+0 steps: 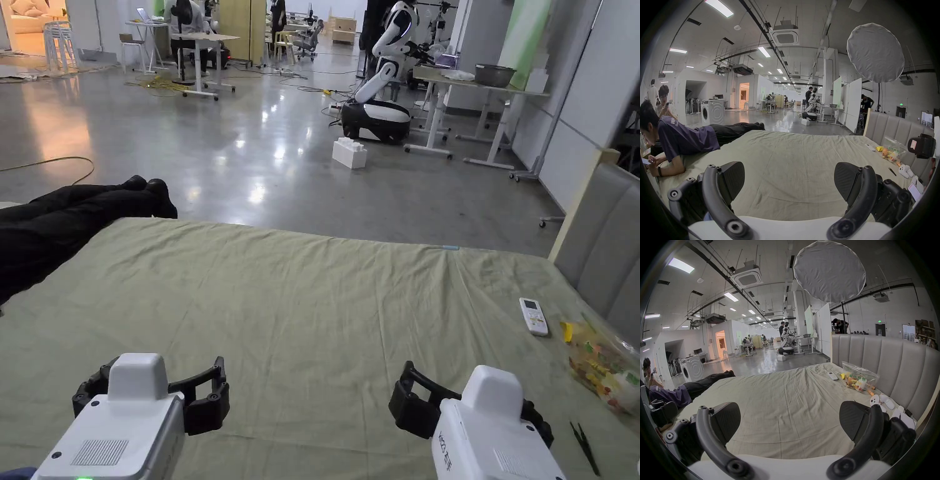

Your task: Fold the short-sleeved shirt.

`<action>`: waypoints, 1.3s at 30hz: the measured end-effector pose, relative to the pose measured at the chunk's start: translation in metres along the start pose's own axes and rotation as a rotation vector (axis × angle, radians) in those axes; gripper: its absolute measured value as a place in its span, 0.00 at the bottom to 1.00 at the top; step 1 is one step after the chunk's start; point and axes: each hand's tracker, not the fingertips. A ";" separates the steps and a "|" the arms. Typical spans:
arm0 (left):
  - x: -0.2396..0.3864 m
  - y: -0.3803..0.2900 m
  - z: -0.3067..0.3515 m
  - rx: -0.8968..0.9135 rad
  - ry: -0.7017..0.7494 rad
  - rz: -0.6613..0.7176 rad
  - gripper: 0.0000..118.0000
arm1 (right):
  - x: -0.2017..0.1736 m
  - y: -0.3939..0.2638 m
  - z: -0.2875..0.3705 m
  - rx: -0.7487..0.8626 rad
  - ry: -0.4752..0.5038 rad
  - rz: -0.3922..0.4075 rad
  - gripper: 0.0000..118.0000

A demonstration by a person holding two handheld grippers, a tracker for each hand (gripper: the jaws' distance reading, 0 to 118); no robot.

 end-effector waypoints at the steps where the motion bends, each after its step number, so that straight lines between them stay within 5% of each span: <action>1: 0.000 0.000 0.000 -0.002 -0.002 0.003 0.94 | -0.002 0.001 -0.001 -0.021 -0.009 -0.002 1.00; 23: -0.002 -0.004 -0.001 -0.033 -0.015 -0.002 0.94 | 0.007 -0.005 -0.016 -0.183 0.004 -0.018 1.00; 29: 0.000 -0.004 -0.002 -0.020 0.010 -0.043 0.94 | 0.007 -0.009 -0.017 -0.128 -0.035 -0.006 1.00; 34: 0.001 -0.004 -0.003 -0.009 0.019 -0.061 0.94 | 0.016 -0.018 -0.014 -0.018 0.091 0.049 1.00; 39: -0.002 -0.005 -0.004 0.023 0.028 -0.072 0.94 | 0.012 -0.023 -0.016 0.036 0.024 0.094 1.00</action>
